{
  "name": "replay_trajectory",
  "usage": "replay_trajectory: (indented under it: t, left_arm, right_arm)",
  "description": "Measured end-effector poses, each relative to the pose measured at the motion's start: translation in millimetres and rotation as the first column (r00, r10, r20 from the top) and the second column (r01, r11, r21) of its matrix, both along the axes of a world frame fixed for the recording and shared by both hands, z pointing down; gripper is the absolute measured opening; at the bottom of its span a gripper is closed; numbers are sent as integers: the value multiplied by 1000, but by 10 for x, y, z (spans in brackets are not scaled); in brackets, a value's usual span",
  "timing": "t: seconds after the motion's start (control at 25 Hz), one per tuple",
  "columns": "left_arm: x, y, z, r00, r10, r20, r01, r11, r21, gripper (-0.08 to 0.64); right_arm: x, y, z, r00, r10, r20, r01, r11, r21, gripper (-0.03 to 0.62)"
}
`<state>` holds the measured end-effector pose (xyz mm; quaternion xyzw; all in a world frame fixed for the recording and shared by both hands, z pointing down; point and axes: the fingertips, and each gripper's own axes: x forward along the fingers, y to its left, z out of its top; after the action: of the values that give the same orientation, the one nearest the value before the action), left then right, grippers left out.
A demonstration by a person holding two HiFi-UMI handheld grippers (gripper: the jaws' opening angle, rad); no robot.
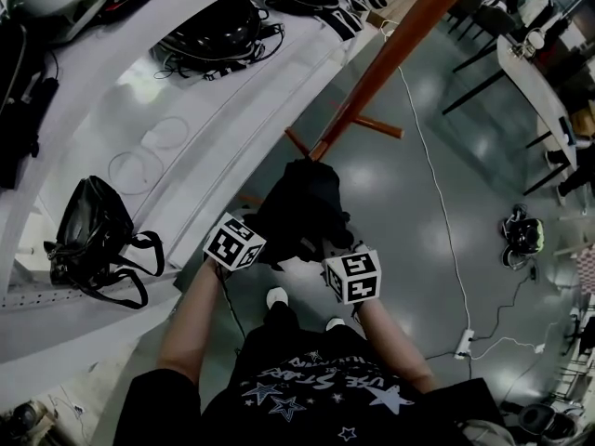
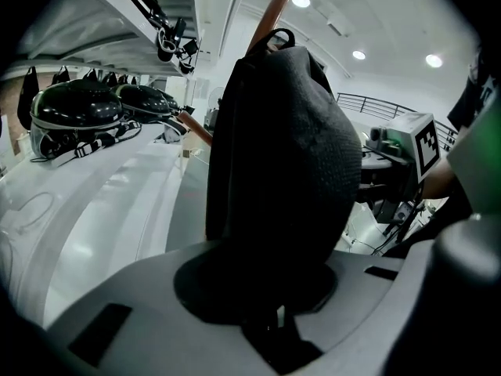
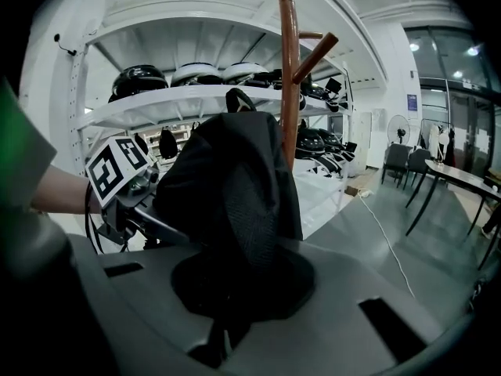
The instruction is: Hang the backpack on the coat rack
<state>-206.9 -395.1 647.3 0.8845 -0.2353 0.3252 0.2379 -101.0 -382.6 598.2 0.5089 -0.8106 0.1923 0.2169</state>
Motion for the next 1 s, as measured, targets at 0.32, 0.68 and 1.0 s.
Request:
replay_trajectory:
  t: [0.32, 0.68, 1.0]
  left_arm:
    - [21, -213, -1, 998, 54, 29, -54, 998, 22, 95]
    - [89, -387, 223, 992, 106, 72, -104, 994, -24, 97]
    - [143, -457, 485, 985, 140, 102, -133, 988, -77, 104]
  right_arm:
    - [14, -138, 0, 1000, 21, 9, -21, 1000, 0, 18]
    - [89, -277, 266, 997, 69, 43, -67, 996, -63, 18]
    - [131, -295, 516, 996, 88, 29, -85, 990, -112, 18]
